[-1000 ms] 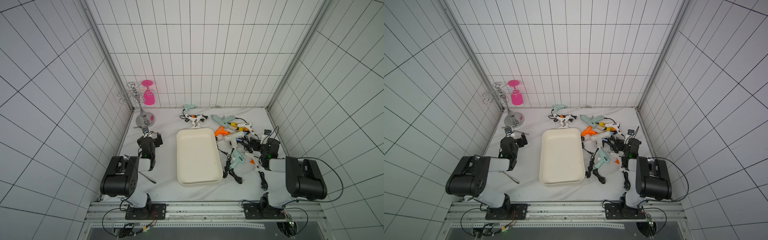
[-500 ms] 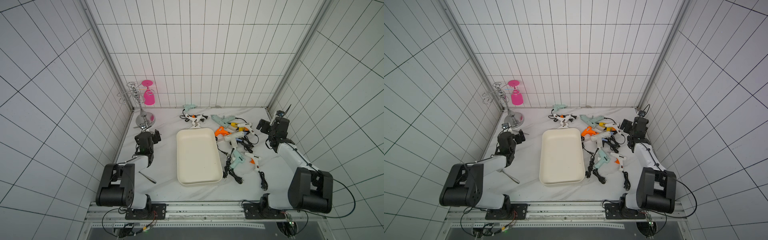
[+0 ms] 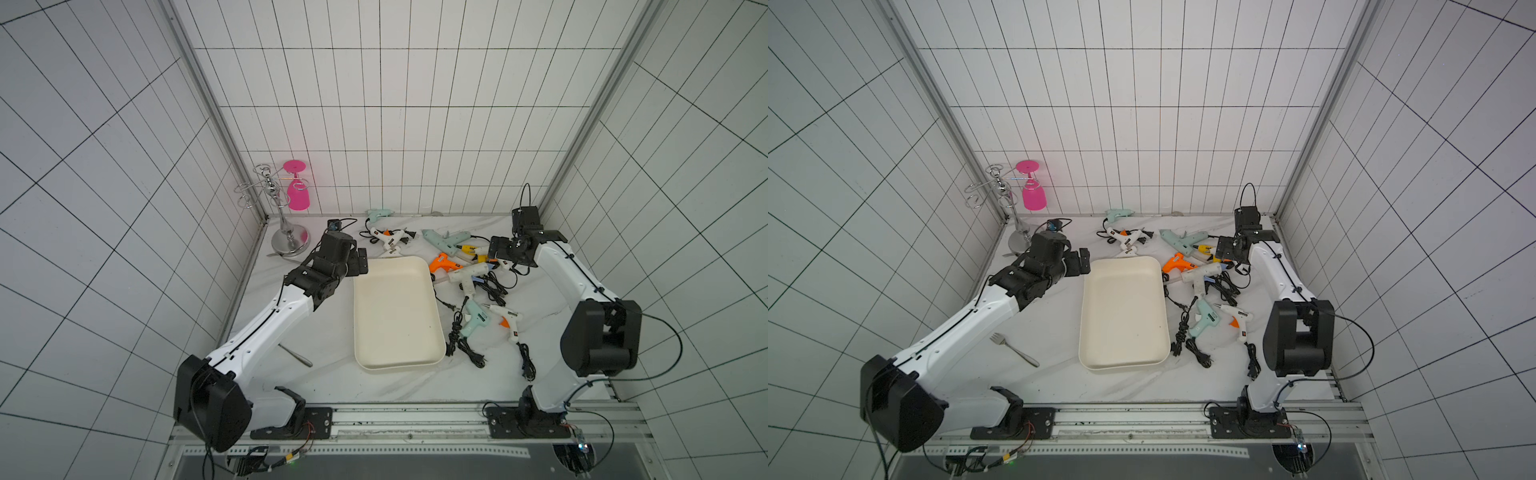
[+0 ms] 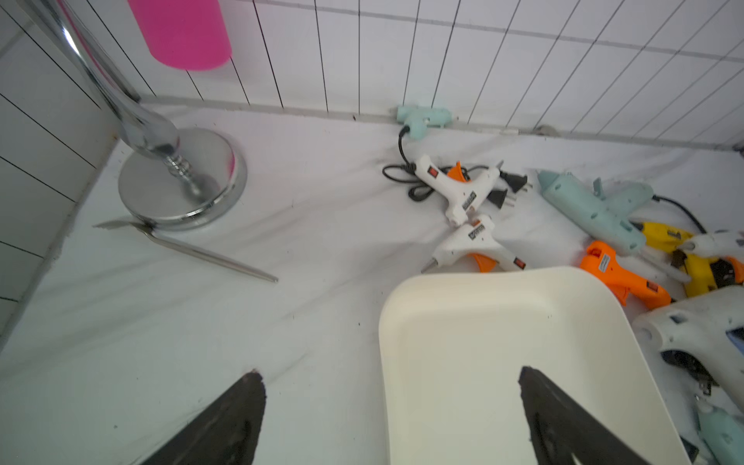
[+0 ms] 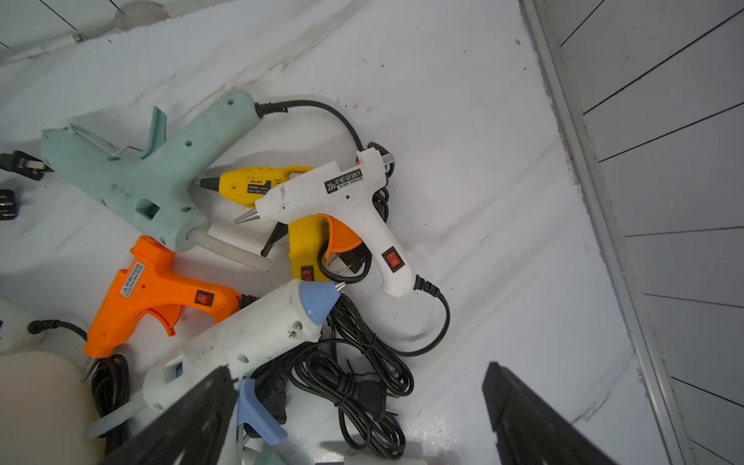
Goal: Put the hot melt glue gun into the storage box
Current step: Pick up the hot melt adhesive gun from the center of the board.
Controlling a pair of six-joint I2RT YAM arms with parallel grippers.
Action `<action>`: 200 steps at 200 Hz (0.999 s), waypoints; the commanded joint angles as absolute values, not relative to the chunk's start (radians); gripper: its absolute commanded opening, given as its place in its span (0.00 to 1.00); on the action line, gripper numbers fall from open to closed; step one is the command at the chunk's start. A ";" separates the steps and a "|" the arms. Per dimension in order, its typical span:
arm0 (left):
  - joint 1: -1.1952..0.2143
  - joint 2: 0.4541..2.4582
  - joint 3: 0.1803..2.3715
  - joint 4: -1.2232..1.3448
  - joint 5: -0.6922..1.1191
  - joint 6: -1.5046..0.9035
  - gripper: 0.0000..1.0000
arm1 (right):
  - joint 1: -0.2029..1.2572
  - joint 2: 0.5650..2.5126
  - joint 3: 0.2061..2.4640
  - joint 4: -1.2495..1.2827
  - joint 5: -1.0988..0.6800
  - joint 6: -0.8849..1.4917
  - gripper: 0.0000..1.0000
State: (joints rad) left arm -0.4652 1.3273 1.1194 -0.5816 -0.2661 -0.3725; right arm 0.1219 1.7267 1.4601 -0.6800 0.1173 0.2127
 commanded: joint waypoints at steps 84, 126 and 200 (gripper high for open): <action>-0.472 1.382 1.130 -0.726 -0.252 -0.331 0.98 | -0.016 1.970 1.596 -0.787 -0.045 -0.087 0.69; -0.471 1.420 1.155 -0.734 -0.262 -0.310 0.98 | -0.016 2.061 1.646 -0.758 -0.036 -0.107 0.68; -0.472 1.457 1.194 -0.745 -0.297 -0.264 0.98 | -0.010 2.191 1.777 -0.727 -0.124 -0.103 0.28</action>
State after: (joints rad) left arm -0.4706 1.4414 1.1622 -0.7444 -0.2722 -0.2901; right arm -0.0193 2.1593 1.7092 -0.7303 -0.0669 -0.1043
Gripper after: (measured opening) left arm 0.984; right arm 0.361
